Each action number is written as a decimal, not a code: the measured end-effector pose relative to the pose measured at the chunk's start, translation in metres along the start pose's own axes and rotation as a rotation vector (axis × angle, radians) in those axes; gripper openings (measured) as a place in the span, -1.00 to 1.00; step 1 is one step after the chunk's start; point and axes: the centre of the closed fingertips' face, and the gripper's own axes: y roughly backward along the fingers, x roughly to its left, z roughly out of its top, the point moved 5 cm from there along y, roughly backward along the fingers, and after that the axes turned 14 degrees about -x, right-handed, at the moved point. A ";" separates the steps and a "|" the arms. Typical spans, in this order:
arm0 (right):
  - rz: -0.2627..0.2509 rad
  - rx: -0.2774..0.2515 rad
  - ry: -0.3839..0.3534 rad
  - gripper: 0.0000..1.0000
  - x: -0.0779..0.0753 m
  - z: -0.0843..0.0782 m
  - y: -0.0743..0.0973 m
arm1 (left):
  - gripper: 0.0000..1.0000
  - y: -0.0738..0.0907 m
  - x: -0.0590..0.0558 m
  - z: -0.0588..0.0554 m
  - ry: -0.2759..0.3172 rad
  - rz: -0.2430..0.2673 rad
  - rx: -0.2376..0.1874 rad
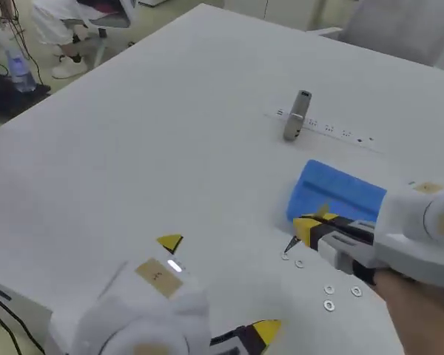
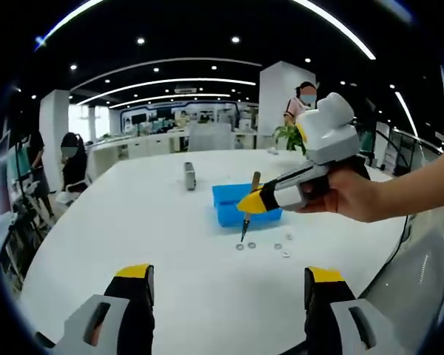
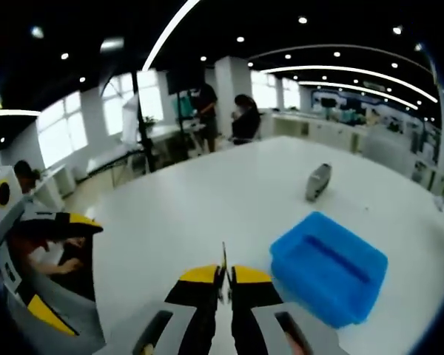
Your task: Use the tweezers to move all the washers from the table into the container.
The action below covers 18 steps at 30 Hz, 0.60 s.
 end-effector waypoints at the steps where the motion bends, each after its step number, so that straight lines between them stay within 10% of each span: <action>1: 0.006 0.004 0.013 -0.96 -0.001 -0.004 -0.004 | 0.69 -0.002 0.000 -0.001 0.012 0.003 0.000; 18: 0.024 0.027 0.022 -0.96 -0.010 -0.022 -0.017 | 0.50 0.002 0.013 -0.006 -0.107 0.093 -0.002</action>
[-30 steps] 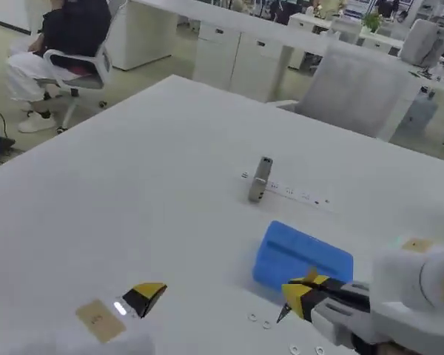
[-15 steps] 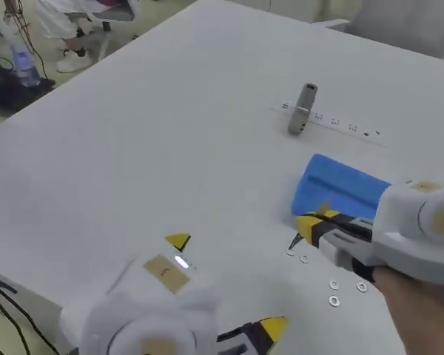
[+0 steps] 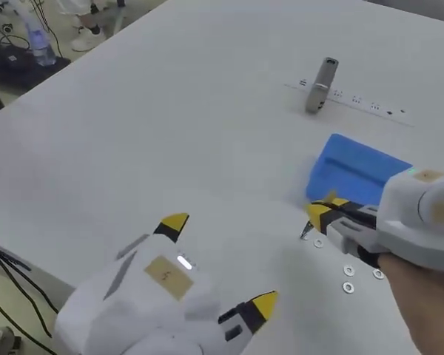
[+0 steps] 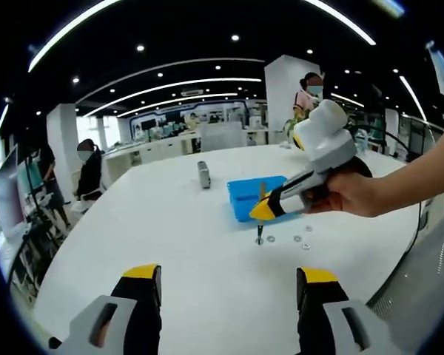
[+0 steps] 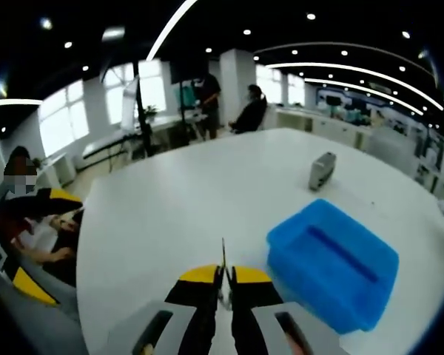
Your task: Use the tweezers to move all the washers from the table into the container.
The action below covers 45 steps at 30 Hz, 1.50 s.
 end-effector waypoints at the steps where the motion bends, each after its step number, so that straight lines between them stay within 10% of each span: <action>1: 0.004 -0.002 0.010 -0.96 0.003 0.000 0.002 | 0.47 0.000 0.000 0.000 0.001 0.000 -0.003; 31: -0.033 0.103 0.071 -1.00 -0.004 0.004 0.001 | 0.51 -0.003 -0.018 -0.010 -0.068 -0.105 0.073; 39: -0.033 0.046 0.004 -1.00 -0.010 0.029 0.015 | 0.49 -0.004 -0.021 -0.012 -0.089 -0.128 0.088; 45: -0.087 -0.111 -0.177 -1.00 -0.028 0.061 0.024 | 0.42 -0.005 -0.020 -0.013 -0.090 -0.130 0.086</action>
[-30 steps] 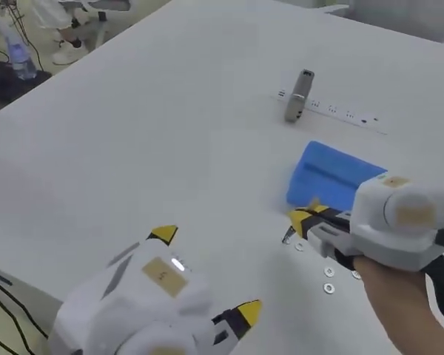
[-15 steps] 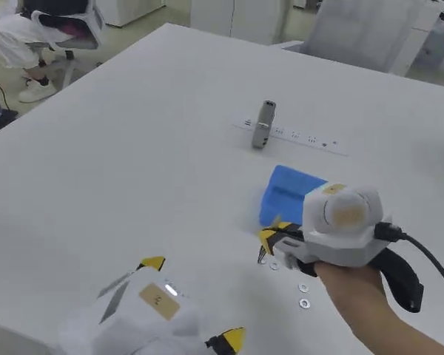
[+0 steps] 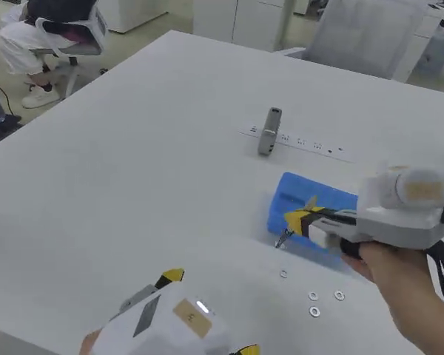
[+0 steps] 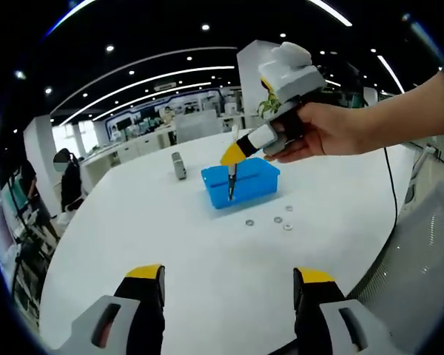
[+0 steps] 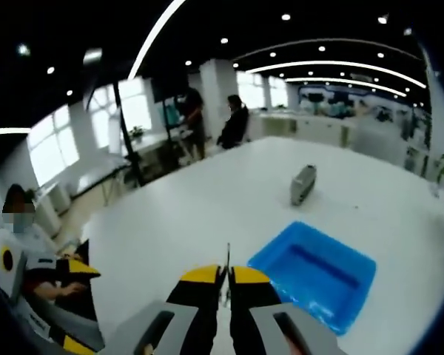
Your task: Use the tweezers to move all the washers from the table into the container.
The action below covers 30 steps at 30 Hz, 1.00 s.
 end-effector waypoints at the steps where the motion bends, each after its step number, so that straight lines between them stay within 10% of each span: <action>1: -0.009 -0.016 -0.021 -1.00 -0.003 0.004 0.000 | 0.41 -0.001 0.000 -0.001 -0.004 0.004 0.008; 11: -0.079 -0.074 -0.022 -0.99 -0.025 0.027 -0.008 | 0.40 -0.001 0.001 -0.005 -0.001 0.006 0.036; 30: -0.160 0.005 0.062 -0.98 -0.063 -0.017 -0.061 | 0.36 -0.001 0.003 -0.008 -0.003 0.020 0.052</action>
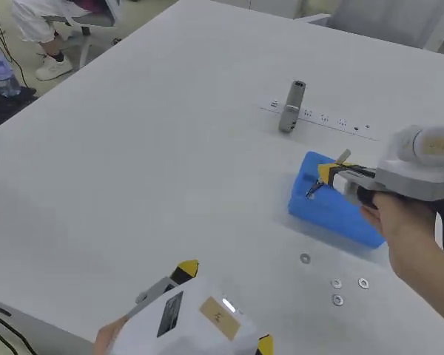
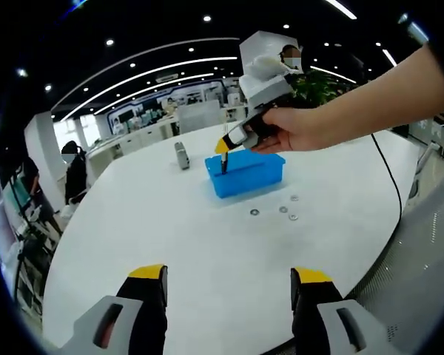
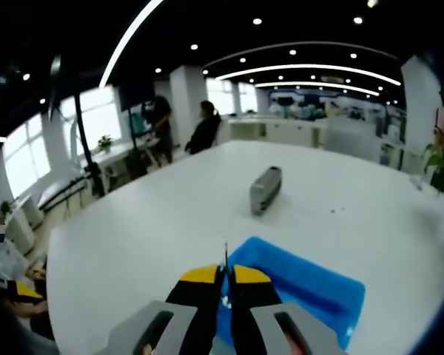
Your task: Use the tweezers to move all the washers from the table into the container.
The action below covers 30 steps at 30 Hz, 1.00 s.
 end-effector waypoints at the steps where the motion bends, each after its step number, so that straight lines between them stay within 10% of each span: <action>1: 0.001 0.001 0.001 -0.98 -0.001 -0.001 -0.001 | 0.35 0.000 0.000 0.000 0.000 0.000 0.000; 15: -0.034 0.011 -0.003 -0.98 -0.001 -0.017 0.001 | 0.34 0.000 0.001 -0.001 -0.001 0.008 0.011; 30: -0.045 -0.012 -0.054 -0.95 -0.002 0.003 0.012 | 0.47 -0.001 0.001 -0.002 0.004 0.006 0.015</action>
